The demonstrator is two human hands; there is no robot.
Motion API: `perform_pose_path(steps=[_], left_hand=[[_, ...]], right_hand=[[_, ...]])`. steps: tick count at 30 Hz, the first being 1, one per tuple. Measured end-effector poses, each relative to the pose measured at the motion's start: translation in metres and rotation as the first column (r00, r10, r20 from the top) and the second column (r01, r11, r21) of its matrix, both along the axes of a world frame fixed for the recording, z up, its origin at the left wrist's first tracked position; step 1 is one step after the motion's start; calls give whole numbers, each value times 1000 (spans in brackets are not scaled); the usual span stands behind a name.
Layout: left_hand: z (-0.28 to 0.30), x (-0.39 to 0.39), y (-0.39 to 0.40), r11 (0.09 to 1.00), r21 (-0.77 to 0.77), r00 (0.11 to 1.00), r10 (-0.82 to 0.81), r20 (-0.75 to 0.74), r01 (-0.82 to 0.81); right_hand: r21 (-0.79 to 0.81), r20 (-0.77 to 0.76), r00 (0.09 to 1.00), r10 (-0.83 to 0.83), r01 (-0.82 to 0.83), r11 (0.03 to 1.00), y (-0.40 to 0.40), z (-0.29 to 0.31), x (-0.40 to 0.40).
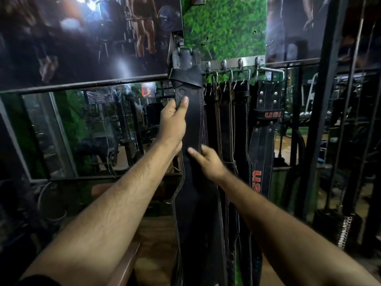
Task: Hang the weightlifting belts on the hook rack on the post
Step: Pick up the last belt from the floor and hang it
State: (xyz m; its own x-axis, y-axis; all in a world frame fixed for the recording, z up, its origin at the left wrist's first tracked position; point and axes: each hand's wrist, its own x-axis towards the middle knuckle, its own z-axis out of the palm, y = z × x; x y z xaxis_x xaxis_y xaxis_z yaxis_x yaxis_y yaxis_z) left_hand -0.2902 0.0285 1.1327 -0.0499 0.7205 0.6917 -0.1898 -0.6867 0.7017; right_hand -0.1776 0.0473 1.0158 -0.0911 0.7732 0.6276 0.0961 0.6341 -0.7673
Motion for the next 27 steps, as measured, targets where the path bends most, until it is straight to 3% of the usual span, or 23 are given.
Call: perform_pose_path(steps=[3,5,8,9,13,15,17,21,24,26,27], left_hand=[[2,-9,-1,998,-12,997,-63,46,63],[-6,-17,3,995,-81,995,-50,90,58],[-24,-25,13,984,-166,991,-51,121,70],[-30,-25,14,978,-195,991,-50,123,74],[-47,-19,22,961,-259,986,-56,155,95],[-47,-19,31,966,-241,986,-52,157,89],[-39,-19,33,972,-216,990,-67,124,93],[-32,-15,12,964,-251,989,-51,138,84],[-51,-12,8,944,-328,996,-7,94,38],[-53,-12,3,935,-354,996,-2,92,35],[-53,-12,2,930,-366,996,19,86,14]], right_hand=[[-75,95,995,-16,23,997,1,-28,3],[-223,214,975,59,-10,975,1,-42,12],[-344,530,844,83,124,931,-4,-57,25],[-352,543,834,98,120,928,-7,-51,24],[-171,127,980,155,-132,976,-19,14,4],[-92,56,980,189,-184,979,-22,36,-4],[-132,87,979,186,-174,976,-18,18,-2],[-249,398,915,-67,178,952,-6,-78,13],[-244,716,690,-104,387,889,-9,-100,27],[-310,747,665,-16,369,876,-12,-101,35],[-356,682,731,18,311,881,-15,-98,37]])
